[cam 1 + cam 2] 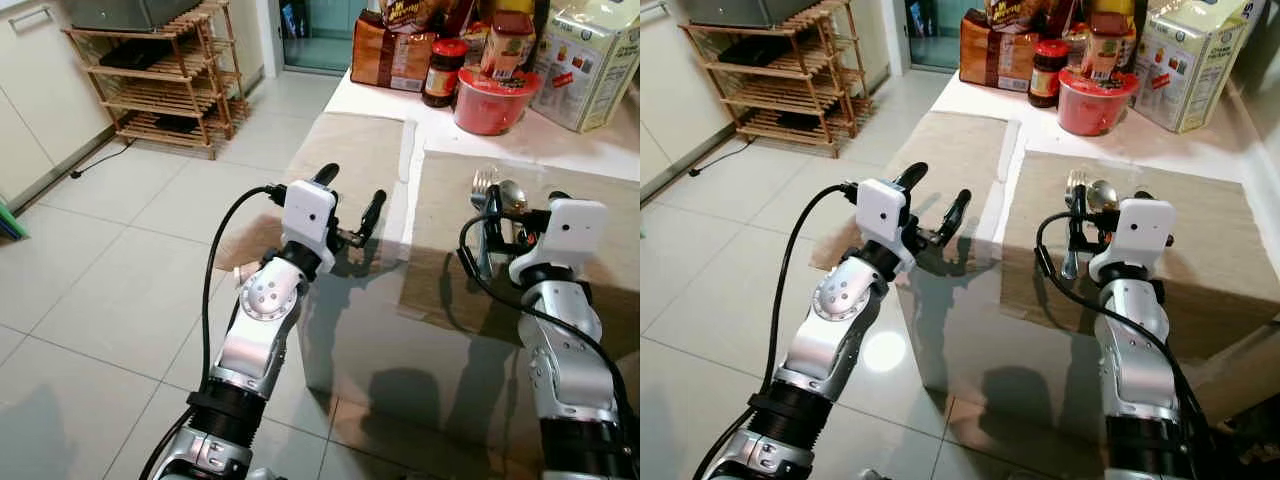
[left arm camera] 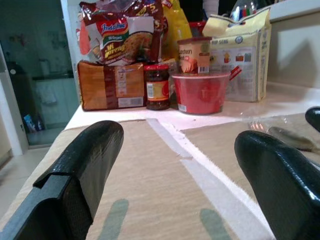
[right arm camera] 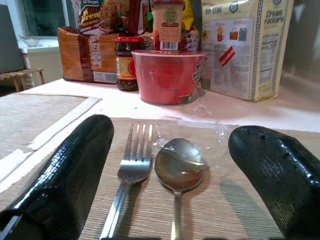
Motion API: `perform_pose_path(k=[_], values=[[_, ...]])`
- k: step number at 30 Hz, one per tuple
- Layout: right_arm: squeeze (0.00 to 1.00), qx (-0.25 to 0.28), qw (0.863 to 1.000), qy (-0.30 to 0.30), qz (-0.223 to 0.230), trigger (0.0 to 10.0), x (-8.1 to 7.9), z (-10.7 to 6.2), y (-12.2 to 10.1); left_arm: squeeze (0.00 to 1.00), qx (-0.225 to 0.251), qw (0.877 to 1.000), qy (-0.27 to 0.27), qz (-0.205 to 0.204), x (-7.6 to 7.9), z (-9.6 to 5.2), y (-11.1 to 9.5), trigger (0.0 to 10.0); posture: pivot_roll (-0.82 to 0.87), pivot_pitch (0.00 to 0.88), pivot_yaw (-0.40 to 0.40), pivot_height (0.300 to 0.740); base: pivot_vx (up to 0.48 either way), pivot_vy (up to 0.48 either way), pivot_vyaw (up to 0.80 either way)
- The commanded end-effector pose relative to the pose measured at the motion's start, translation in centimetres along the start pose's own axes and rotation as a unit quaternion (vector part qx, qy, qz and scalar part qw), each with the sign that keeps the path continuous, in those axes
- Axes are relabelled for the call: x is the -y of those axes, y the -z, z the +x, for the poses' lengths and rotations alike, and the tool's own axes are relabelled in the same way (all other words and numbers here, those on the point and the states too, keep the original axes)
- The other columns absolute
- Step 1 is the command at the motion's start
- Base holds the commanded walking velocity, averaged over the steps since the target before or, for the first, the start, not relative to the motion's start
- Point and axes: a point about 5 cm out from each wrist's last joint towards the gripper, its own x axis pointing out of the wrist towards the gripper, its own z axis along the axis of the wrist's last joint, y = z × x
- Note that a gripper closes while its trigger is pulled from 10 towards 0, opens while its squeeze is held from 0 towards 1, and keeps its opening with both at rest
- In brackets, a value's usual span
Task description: Setting the table
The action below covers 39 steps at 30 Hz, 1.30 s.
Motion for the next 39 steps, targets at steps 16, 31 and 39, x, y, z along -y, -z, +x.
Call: perform_pose_path(k=[16, 31, 39], values=[[0.0, -0.037, 0.997, 0.068, 0.028, 10.0, 0.8, 0.7, -1.6, 0.0, 0.005, 1.0, 0.009, 0.006, 0.1, 0.4, -0.7, 10.0, -0.03, 0.0, 0.055, 0.74, 0.0, 0.0, 0.0], [0.0, -0.104, 0.99, 0.09, 0.024, 10.0, 1.7, 2.5, -0.2, 0.0, 0.009, 0.998, 0.051, -0.036, 1.3, 0.7, -1.2, 10.0, -0.03, 0.0, 0.053, 0.74, 0.0, 0.0, 0.0], [0.0, -0.123, 0.989, 0.074, 0.027, 10.0, 0.9, 3.1, 0.5, 0.0, 0.009, 0.996, 0.084, -0.023, 1.5, 0.6, -1.5, 10.0, -0.01, 0.0, 0.052, 0.74, 0.0, 0.0, 0.0]])
